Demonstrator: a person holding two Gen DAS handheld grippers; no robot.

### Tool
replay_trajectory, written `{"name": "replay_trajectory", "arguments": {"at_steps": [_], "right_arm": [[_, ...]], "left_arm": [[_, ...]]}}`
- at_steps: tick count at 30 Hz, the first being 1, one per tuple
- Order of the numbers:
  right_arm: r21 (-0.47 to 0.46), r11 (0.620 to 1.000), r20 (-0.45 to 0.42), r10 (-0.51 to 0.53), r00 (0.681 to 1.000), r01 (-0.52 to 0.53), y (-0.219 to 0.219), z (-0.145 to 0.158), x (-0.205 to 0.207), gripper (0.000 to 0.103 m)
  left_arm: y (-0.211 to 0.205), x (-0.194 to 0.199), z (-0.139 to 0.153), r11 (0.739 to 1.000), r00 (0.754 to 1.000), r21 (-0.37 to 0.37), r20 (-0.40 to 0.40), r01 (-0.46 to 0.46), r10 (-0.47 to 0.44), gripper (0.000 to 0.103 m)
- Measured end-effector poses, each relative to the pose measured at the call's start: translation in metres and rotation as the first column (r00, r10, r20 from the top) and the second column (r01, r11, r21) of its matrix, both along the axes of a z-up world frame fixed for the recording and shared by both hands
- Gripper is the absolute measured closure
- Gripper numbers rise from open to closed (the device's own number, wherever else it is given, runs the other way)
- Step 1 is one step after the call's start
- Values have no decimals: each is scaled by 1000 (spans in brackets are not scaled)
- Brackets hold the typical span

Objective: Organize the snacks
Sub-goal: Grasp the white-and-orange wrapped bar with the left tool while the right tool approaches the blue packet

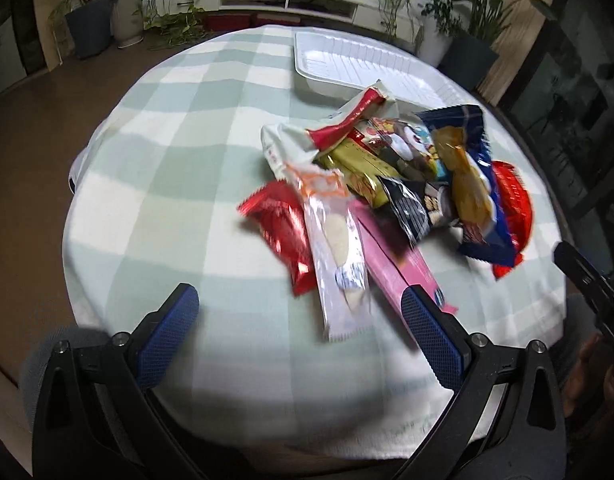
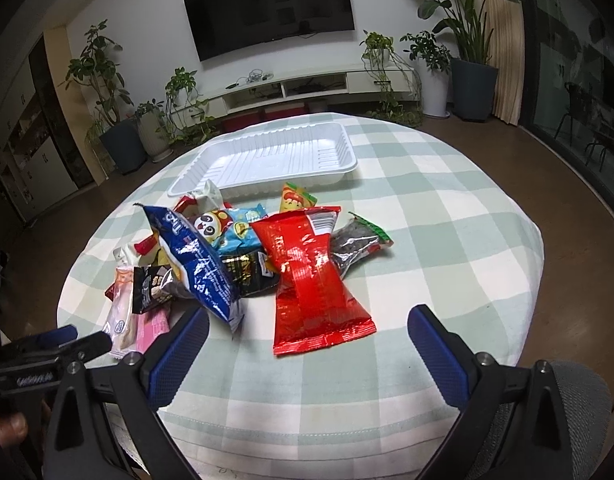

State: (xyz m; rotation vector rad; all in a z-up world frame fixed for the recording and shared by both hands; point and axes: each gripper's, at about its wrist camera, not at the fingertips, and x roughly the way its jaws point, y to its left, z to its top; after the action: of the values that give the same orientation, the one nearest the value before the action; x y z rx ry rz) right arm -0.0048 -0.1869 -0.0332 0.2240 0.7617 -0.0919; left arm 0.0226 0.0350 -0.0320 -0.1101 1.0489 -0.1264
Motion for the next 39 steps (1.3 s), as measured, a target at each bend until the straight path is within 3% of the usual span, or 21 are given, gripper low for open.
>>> {"name": "replay_trajectory", "arguments": {"at_steps": [4, 9, 13, 15, 28, 30, 39], "right_arm": [[17, 1000, 7, -3, 1000, 3, -6, 0, 0, 4], [28, 1000, 2, -2, 1000, 2, -12, -3, 2, 7], [37, 999, -7, 1, 1000, -1, -15, -6, 4, 10], [41, 999, -8, 0, 1000, 1, -17, -7, 4, 11], [49, 999, -18, 17, 1000, -16, -17, -7, 5, 14], [48, 999, -19, 23, 1000, -22, -16, -7, 5, 16], [55, 998, -29, 41, 999, -39, -13, -6, 6, 29]], "left_arm": [[-4, 21, 2, 1000, 1000, 15, -2, -7, 8, 2], [-19, 25, -2, 999, 999, 27, -16, 47, -46, 39], [-20, 31, -9, 998, 999, 47, -35, 42, -41, 46], [-19, 36, -9, 998, 998, 37, -39, 43, -41, 56], [-30, 52, -14, 987, 992, 107, -71, 116, -109, 59], [-30, 53, -14, 986, 991, 110, -66, 127, -120, 71], [-18, 48, -9, 991, 990, 35, -49, 132, -130, 89]]}}
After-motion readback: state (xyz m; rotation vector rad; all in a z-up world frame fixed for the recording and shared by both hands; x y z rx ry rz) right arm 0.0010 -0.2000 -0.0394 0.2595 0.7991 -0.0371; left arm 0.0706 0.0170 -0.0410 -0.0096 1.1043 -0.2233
